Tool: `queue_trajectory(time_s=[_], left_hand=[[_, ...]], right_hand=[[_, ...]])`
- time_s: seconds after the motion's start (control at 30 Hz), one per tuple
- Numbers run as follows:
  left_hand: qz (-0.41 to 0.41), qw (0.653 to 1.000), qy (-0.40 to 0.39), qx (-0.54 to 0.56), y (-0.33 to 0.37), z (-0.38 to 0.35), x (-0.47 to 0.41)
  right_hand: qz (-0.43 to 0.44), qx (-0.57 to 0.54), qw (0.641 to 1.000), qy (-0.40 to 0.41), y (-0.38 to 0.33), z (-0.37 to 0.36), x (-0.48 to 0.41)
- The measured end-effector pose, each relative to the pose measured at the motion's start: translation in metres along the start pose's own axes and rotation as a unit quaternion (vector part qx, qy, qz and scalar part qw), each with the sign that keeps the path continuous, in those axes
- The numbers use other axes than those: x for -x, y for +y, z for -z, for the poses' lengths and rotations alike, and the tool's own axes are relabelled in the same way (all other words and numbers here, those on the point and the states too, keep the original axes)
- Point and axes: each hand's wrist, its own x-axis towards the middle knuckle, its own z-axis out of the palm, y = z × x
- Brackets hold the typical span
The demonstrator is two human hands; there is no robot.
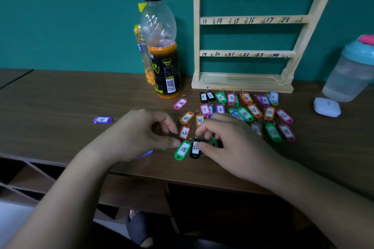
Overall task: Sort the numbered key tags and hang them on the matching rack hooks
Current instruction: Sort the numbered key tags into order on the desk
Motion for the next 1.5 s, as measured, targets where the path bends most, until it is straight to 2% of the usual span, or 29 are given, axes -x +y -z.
queue_trajectory(time_s=[0.27, 0.43, 0.6, 0.73, 1.03, 1.13, 1.23, 1.5], left_hand=[[-0.054, 0.996, 0.055, -0.043, 0.019, -0.032, -0.006], [-0.051, 0.992, 0.081, -0.08, 0.02, -0.035, -0.008], [-0.012, 0.991, 0.096, -0.09, 0.015, -0.029, -0.008], [0.002, 0.995, 0.068, -0.079, 0.019, -0.027, -0.005], [0.0, 0.987, 0.1, -0.125, 0.028, -0.033, -0.007], [0.011, 0.99, 0.1, -0.1, 0.029, -0.027, -0.006], [0.019, 0.993, 0.11, -0.028, 0.031, -0.02, -0.003], [-0.009, 0.983, 0.136, 0.123, 0.041, -0.021, -0.006]], right_hand=[[-0.012, 0.005, 1.0, 0.002, -0.002, -0.01, -0.013], [-0.016, 0.006, 1.0, 0.002, -0.002, -0.009, -0.013], [-0.017, -0.014, 1.0, 0.022, -0.005, -0.007, -0.011], [-0.015, -0.018, 1.0, 0.019, -0.006, -0.006, -0.009], [-0.026, -0.027, 0.999, 0.023, -0.007, -0.001, -0.006], [-0.05, -0.051, 0.997, 0.029, -0.012, 0.0, -0.004], [-0.078, -0.084, 0.993, 0.007, -0.017, 0.001, -0.001], [-0.138, -0.214, 0.967, -0.014, -0.019, 0.016, -0.004]])
